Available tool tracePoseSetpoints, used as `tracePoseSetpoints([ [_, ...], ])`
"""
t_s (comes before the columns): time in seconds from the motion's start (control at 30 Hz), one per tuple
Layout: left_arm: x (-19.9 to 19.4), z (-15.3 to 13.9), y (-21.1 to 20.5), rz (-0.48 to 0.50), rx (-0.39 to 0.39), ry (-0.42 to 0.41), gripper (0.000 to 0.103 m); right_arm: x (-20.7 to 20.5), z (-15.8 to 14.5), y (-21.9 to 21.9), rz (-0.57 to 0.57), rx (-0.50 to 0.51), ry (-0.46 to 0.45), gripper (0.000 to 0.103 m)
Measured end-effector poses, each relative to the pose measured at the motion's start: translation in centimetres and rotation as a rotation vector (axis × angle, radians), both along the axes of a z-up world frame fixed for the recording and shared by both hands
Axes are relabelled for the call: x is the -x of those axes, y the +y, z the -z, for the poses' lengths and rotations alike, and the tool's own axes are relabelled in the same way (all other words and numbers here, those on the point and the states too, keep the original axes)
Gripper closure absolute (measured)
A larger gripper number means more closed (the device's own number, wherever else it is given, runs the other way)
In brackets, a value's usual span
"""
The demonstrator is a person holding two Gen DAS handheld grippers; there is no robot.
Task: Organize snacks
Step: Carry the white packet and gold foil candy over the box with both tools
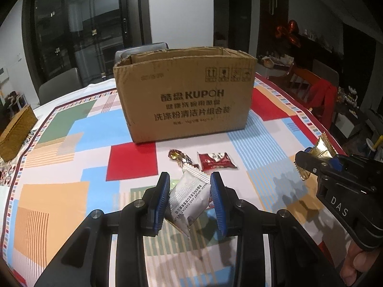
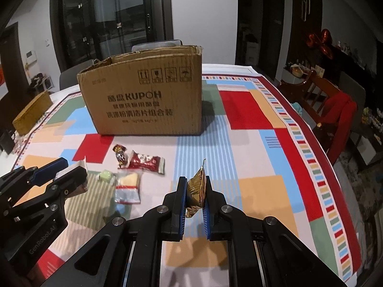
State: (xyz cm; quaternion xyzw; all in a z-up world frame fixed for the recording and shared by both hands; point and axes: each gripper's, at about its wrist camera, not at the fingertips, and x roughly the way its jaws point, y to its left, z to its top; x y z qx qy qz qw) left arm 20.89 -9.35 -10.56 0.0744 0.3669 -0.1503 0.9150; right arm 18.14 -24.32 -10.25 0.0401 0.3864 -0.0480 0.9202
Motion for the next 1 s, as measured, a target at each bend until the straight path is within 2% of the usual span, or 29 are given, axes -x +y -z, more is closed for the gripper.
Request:
tracePoseSetpoints([
  [1.0,-4.9,-5.1,1.8,-0.089,0.026,-0.051,0.068,-5.4,-6.0,1.2,-0.044,0.011,-0.098,0.090],
])
